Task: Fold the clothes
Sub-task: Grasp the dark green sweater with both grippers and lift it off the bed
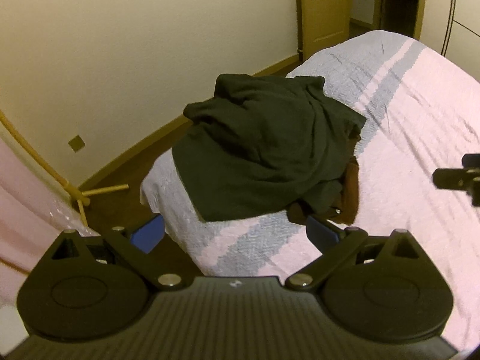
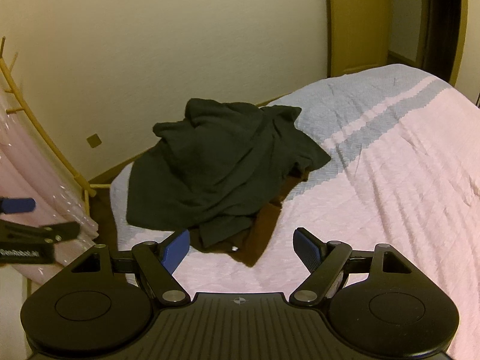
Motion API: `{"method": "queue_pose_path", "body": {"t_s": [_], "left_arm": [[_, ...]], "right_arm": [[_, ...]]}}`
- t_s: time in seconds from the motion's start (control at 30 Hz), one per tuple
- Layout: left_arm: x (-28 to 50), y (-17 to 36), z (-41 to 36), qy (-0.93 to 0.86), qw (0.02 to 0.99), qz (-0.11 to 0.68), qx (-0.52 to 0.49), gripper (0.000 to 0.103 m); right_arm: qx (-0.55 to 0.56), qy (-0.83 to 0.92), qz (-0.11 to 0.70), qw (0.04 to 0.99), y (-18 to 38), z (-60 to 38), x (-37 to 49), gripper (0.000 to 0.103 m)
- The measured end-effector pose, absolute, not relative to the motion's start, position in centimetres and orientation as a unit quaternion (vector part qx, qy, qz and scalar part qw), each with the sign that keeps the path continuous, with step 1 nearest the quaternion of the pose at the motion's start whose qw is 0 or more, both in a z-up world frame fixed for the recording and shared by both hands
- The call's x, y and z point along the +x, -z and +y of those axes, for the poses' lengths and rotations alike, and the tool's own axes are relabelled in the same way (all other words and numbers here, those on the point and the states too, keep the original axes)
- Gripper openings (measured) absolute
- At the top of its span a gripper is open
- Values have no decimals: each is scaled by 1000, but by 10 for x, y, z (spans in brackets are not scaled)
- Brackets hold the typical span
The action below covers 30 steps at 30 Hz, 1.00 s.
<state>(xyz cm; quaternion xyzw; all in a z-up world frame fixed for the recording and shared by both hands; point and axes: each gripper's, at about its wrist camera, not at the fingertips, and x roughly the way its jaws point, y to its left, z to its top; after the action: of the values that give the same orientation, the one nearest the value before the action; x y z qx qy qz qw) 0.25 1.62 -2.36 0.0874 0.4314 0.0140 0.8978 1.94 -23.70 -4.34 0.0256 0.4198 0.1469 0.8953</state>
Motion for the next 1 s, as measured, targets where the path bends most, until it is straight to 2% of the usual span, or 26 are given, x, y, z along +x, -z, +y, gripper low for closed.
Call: {"method": "queue_pose_path", "body": {"t_s": [0.17, 0.5, 0.73, 0.8, 0.93, 1.0], "left_arm": [[30, 44, 25, 25, 893, 423, 149, 99], [178, 127, 56, 130, 864, 430, 228, 99], [257, 193, 50, 258, 816, 360, 371, 97], [270, 212, 48, 289, 795, 345, 407, 93], [272, 215, 52, 314, 784, 347, 408, 86], [274, 216, 54, 327, 778, 348, 409, 74]], "right_arm": [[24, -145, 425, 893, 60, -236, 47, 79], [-17, -128, 450, 884, 113, -189, 144, 79], [-42, -130, 471, 871, 167, -156, 232, 79], [-49, -133, 477, 867, 184, -151, 254, 79], [-55, -137, 499, 854, 219, -145, 290, 79], [-40, -147, 506, 849, 229, -146, 299, 79]]}}
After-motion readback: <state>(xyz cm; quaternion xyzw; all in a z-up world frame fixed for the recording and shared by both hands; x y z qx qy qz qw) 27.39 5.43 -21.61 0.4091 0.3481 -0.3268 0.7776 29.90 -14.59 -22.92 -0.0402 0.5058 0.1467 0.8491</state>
